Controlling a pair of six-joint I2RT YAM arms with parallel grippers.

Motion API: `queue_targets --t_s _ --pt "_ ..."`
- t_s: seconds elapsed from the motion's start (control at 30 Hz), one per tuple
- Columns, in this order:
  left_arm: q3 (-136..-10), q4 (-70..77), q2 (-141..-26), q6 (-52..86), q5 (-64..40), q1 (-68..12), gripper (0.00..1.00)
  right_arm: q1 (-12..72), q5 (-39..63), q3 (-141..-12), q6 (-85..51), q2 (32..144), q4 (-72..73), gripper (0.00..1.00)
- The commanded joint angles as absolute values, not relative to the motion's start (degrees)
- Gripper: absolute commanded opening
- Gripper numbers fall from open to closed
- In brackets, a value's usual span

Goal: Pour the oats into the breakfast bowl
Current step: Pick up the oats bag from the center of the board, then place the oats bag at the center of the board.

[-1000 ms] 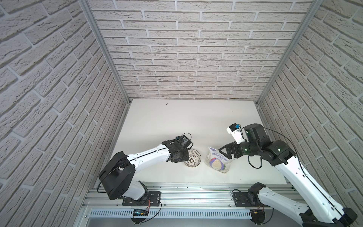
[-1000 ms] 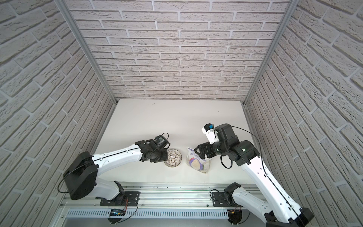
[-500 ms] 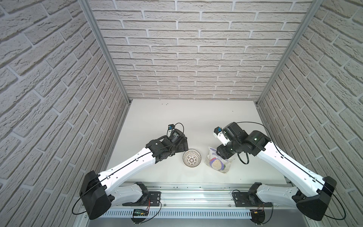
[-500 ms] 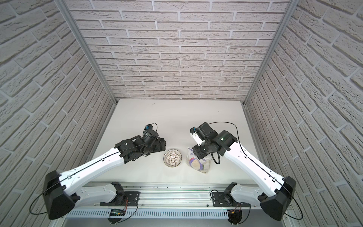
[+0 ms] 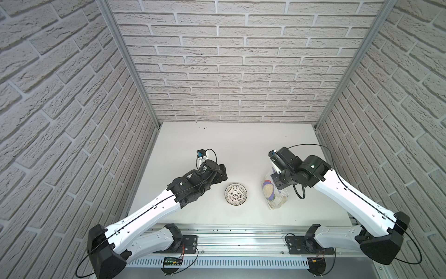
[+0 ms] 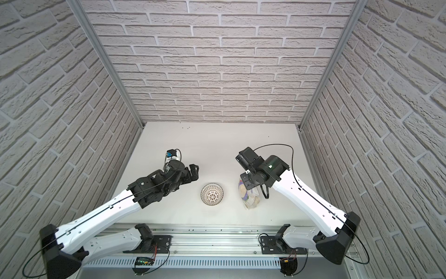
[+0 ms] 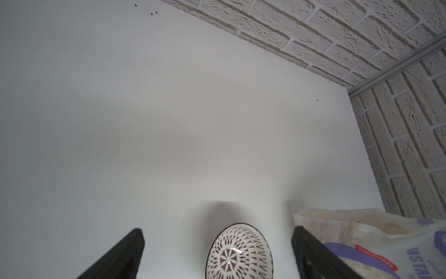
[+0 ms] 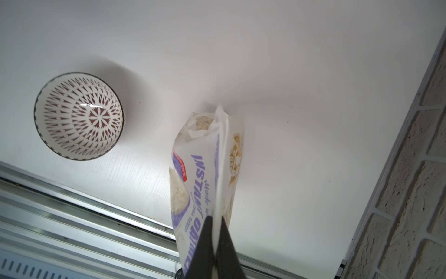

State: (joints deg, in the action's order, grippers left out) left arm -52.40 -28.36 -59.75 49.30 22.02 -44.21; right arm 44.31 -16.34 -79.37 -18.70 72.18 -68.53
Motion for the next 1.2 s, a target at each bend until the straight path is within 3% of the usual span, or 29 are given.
queue_targets --t_s 0.0,0.33,0.57,0.67,0.73,0.93,1.17 --pt "-54.0 -24.9 -61.9 49.9 23.4 -44.1 0.98 44.5 -21.0 -84.2 -25.4 72.7 -60.6 0.03" --pt "-60.3 -24.6 -69.5 50.8 27.8 -44.1 0.98 43.6 -27.7 -91.9 -30.8 86.4 -58.1 0.04" --pt "-62.6 -25.4 -72.2 52.2 30.2 -43.8 0.98 42.0 -24.3 -94.6 -32.7 91.2 -55.5 0.04" --pt "-63.0 -24.5 -73.0 52.3 30.4 -43.7 0.98 40.9 -20.2 -95.1 -33.2 91.4 -54.5 0.20" --pt "-63.5 -24.3 -74.1 52.5 30.4 -43.2 0.98 40.1 -17.5 -94.0 -33.2 89.7 -52.4 0.39" --pt "-64.7 -22.7 -76.8 51.3 27.2 -42.4 0.94 36.4 -9.5 -85.5 -32.5 81.0 -46.1 0.41" --pt "-63.5 -10.5 -80.6 49.1 13.7 -41.4 0.85 27.1 11.4 -70.8 -33.1 72.6 -34.1 0.46"
